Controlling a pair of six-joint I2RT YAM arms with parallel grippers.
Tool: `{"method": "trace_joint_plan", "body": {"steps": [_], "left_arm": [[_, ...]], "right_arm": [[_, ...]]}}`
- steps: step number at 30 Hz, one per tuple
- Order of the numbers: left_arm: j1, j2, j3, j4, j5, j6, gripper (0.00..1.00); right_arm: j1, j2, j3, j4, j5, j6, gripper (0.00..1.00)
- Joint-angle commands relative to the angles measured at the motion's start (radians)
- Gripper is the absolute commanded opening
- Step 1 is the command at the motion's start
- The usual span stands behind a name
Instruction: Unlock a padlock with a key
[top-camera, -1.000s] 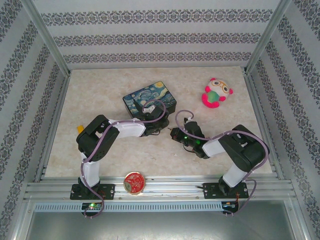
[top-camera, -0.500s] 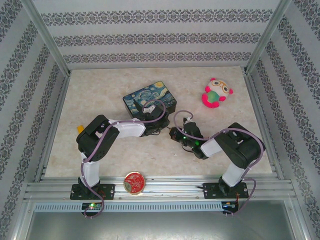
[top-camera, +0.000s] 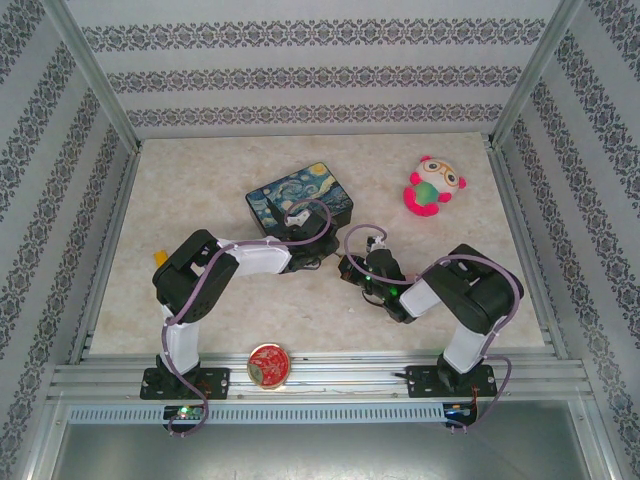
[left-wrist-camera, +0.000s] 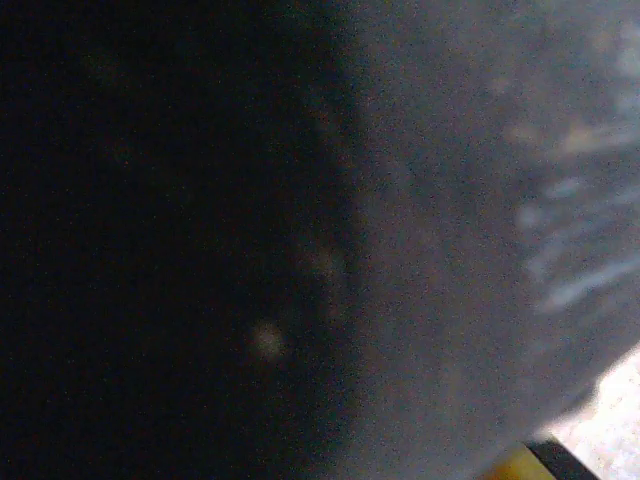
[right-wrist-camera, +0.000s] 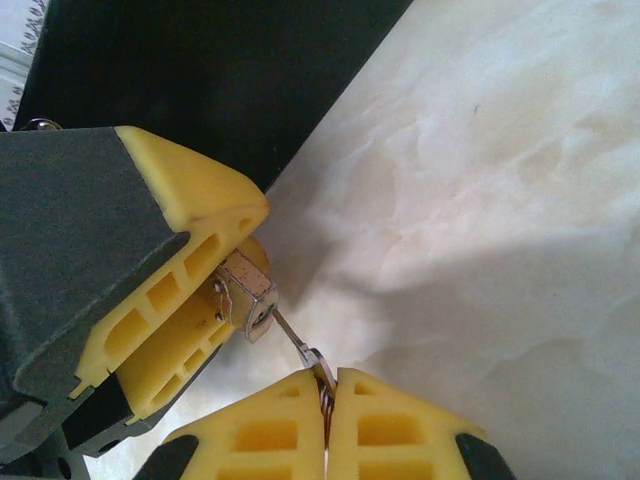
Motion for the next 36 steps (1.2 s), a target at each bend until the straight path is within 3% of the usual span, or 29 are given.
{"method": "trace_joint_plan", "body": {"steps": [1,17,27,36], "left_arm": [[0.001,0.026,-0.010,0.062,0.073,-0.059,0.05],[0.000,0.034,-0.011,0.065,0.092,-0.088,0.05],[-0.001,0.039,-0.010,0.062,0.113,-0.120,0.05],[-0.001,0.050,-0.020,0.100,0.122,-0.169,0.05]], "right_arm": [[0.011,0.028,-0.009,0.088,0.029,0.008,0.00],[0.022,0.095,0.003,0.190,0.028,0.038,0.00],[0.035,0.204,-0.011,0.386,0.056,0.097,0.00],[0.051,0.206,-0.014,0.390,0.078,0.103,0.00]]}}
